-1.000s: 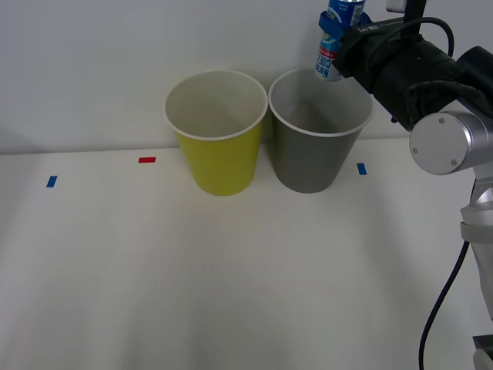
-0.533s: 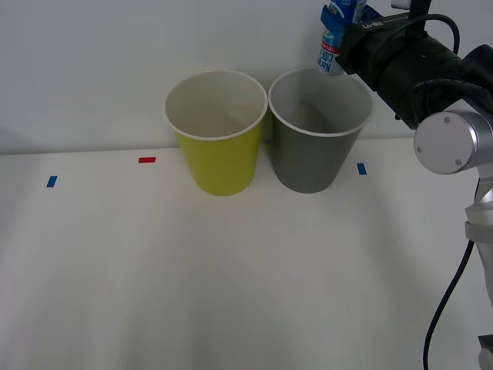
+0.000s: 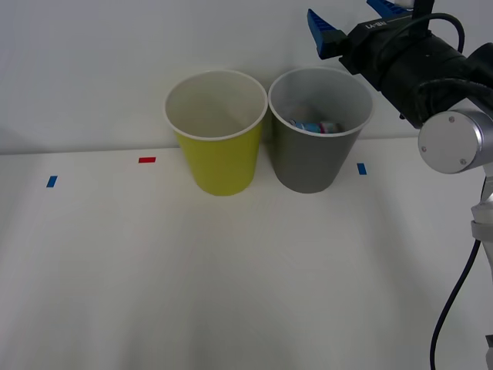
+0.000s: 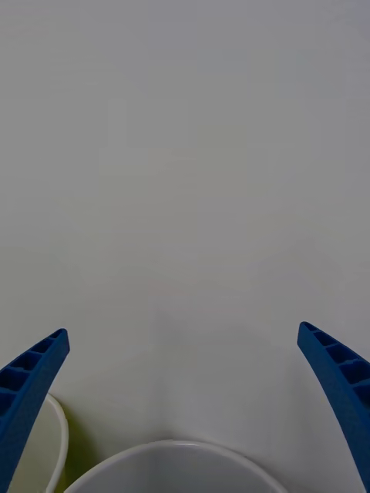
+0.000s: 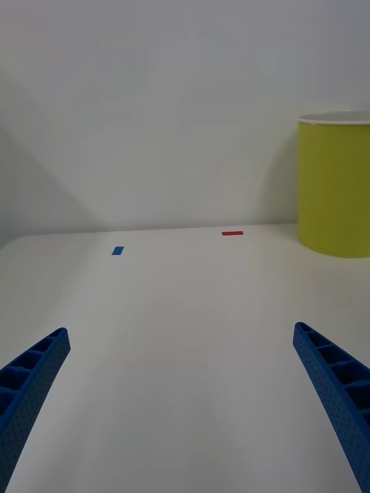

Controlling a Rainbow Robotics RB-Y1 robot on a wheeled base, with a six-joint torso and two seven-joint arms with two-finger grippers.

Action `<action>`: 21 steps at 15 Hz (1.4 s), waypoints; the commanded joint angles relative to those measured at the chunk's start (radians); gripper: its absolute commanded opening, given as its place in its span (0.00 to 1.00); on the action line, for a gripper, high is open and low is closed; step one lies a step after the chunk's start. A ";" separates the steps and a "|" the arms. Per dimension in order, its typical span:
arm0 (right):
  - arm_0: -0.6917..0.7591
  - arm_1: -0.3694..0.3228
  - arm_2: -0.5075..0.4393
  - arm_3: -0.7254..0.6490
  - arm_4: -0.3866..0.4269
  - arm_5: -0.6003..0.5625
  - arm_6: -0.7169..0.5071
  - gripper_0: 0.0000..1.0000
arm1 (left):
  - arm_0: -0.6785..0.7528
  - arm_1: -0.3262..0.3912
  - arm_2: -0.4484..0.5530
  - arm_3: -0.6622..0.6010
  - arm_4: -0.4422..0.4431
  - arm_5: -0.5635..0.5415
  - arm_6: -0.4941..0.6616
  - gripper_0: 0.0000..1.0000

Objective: Put cans in the gray bin and PET bottles in the light green bin.

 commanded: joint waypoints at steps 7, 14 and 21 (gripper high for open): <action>0.062 -0.024 -0.121 -0.300 -0.032 0.339 -0.152 1.00 | 0.000 0.000 0.000 0.000 0.000 0.000 0.000 1.00; 0.333 -0.070 -0.167 -0.623 -0.044 0.365 -0.284 1.00 | 0.000 0.000 0.000 0.000 0.000 0.000 0.000 1.00; 0.600 -0.054 -0.258 -0.787 0.048 0.551 -0.474 1.00 | 0.000 0.000 0.000 0.000 0.000 0.000 0.000 1.00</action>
